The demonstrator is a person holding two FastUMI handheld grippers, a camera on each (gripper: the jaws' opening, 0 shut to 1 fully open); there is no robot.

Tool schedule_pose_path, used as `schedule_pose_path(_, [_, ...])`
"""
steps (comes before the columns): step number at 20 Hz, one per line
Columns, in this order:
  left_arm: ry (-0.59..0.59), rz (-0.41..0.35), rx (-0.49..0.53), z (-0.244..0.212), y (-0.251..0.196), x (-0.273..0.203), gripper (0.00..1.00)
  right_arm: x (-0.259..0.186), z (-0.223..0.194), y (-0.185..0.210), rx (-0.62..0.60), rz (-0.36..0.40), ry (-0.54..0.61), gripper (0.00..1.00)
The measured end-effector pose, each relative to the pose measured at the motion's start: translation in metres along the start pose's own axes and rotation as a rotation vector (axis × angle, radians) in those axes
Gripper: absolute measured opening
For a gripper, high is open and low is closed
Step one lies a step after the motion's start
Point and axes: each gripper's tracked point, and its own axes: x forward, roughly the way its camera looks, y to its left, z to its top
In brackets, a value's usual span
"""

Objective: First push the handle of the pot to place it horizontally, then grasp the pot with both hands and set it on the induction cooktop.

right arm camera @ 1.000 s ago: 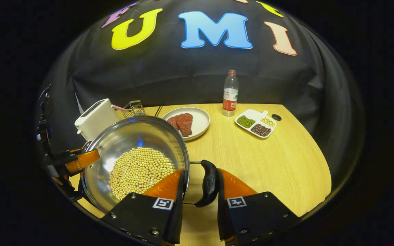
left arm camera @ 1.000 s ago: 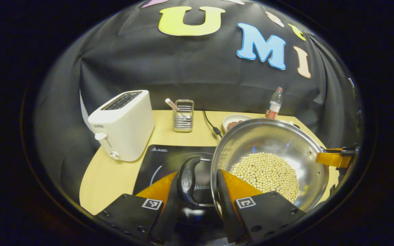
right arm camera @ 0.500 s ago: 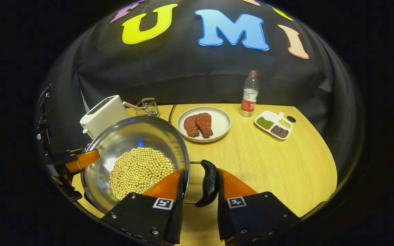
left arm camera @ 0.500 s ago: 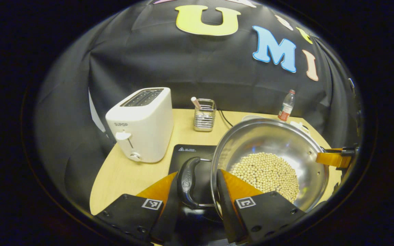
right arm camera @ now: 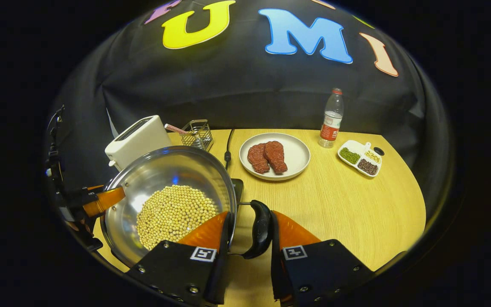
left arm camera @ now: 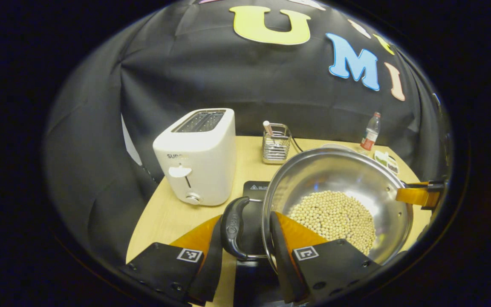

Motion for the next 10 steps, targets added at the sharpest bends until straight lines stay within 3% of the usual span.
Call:
schedule_pose_path(1, [0.002,0.004,-0.001,0.0,0.0,0.001,0.63,0.001,0.0,0.001,0.003,0.003,0.002,0.42])
schedule_pose_path(2, [0.005,0.006,-0.006,-0.001,0.0,0.0,0.6,0.002,0.0,0.002,0.005,0.004,-0.001,0.36])
schedule_pose_path(3, [0.006,0.007,-0.016,-0.002,-0.001,0.002,0.63,0.002,0.002,0.003,0.007,0.005,-0.007,0.42])
schedule_pose_path(6, [-0.006,0.017,-0.039,-0.001,0.003,0.0,0.6,0.006,0.003,0.004,0.006,0.018,-0.014,0.42])
schedule_pose_path(8, [-0.024,0.037,-0.062,0.003,0.004,0.002,0.63,0.006,0.003,0.004,0.008,0.03,-0.029,0.51])
schedule_pose_path(9, [-0.038,0.059,-0.07,0.005,0.006,0.002,0.69,0.005,0.009,0.002,0.001,0.026,-0.05,0.59])
schedule_pose_path(10, [-0.052,0.083,-0.073,0.007,0.011,0.003,0.79,0.001,0.013,0.003,-0.006,0.029,-0.074,0.74])
